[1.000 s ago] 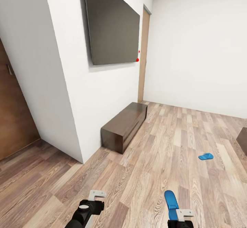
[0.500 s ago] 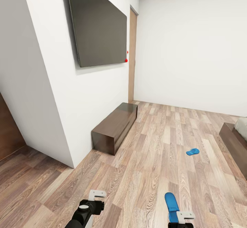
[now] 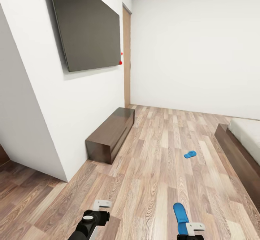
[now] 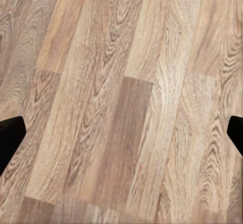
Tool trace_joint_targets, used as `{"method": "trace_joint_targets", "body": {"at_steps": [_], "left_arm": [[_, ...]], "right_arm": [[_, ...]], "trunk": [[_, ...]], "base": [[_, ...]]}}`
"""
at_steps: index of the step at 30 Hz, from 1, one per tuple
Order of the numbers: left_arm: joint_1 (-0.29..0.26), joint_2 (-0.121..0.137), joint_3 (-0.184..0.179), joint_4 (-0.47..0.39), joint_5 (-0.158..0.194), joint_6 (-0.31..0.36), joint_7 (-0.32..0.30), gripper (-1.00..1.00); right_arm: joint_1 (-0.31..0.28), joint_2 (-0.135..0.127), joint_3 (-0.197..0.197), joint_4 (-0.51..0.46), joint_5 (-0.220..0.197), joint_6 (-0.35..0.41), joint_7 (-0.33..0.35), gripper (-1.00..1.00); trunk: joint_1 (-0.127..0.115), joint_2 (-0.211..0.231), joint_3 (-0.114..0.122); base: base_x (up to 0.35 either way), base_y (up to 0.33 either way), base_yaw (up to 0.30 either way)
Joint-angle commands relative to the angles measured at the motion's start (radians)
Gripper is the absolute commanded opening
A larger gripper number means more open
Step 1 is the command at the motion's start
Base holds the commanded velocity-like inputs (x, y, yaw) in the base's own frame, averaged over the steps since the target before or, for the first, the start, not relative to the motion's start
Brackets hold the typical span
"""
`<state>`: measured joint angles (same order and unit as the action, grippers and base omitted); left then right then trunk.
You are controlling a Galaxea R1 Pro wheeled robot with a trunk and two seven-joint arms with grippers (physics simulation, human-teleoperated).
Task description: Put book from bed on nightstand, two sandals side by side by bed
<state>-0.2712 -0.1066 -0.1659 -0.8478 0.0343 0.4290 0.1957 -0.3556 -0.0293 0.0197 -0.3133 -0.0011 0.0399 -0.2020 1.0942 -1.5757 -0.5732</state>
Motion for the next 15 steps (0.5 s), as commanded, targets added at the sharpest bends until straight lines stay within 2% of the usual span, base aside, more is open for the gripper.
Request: {"method": "trace_joint_targets", "body": {"at_steps": [1,10,15], "left_arm": [[0.000,0.001,-0.003,-0.003,0.004,0.005,0.007,1.00],[0.000,0.005,-0.004,-0.008,0.003,-0.017,0.006,1.00],[0.000,0.006,-0.004,-0.002,-0.001,-0.041,0.007,1.00]], "right_arm": [[0.000,0.000,0.002,-0.001,-0.002,0.004,-0.004,-1.00],[0.000,0.000,0.003,-0.001,-0.001,-0.001,-0.004,-1.00],[0.000,0.001,0.005,0.003,-0.001,-0.045,-0.004,-1.00]], "trunk": [[0.000,0.000,-0.002],[0.000,0.000,-0.013],[0.000,0.000,-0.019]], "base": [[0.000,0.000,-0.207],[0.000,0.000,-0.205],[0.096,0.000,-0.194]]}}
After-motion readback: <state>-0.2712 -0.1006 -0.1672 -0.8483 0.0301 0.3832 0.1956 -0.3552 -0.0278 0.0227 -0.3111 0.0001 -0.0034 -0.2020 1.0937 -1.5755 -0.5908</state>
